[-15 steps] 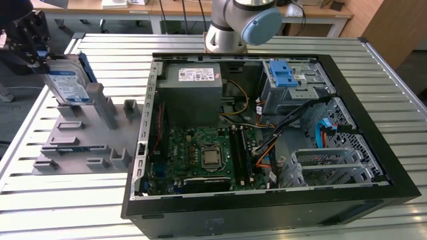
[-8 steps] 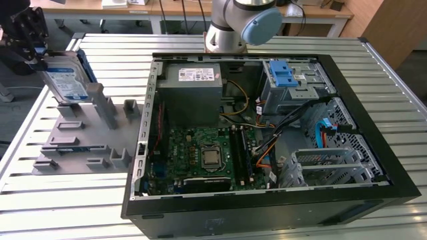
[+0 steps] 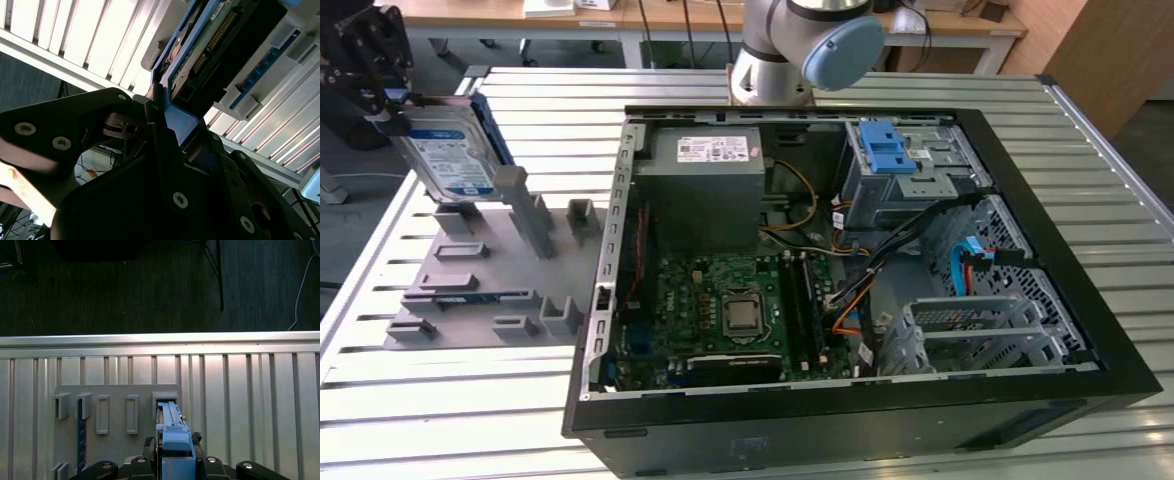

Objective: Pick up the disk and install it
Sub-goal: 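Pick up the disk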

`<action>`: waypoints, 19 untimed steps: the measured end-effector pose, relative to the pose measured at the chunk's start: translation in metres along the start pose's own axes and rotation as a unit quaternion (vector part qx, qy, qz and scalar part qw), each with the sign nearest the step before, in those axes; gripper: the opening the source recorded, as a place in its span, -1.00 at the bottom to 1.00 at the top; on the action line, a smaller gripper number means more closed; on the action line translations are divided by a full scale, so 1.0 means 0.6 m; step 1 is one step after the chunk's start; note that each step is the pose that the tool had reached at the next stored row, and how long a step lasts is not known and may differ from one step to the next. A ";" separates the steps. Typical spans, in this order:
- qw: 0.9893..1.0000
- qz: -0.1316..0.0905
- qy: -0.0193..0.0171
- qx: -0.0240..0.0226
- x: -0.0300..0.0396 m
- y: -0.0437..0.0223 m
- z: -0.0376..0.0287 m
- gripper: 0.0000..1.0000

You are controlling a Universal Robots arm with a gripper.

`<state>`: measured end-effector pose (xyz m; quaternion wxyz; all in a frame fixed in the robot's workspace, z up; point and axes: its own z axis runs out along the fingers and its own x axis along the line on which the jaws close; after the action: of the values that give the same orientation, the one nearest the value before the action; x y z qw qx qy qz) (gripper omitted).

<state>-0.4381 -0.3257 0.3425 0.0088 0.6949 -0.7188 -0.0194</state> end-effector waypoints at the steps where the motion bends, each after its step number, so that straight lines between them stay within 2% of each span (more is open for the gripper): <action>1: 1.000 0.000 0.000 0.000 0.000 0.000 -0.001 -0.27; 19: 1.000 0.000 0.000 0.000 -0.001 0.001 -0.021 -0.27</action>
<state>-0.4381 -0.3253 0.3552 0.0088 0.6949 -0.7188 -0.0193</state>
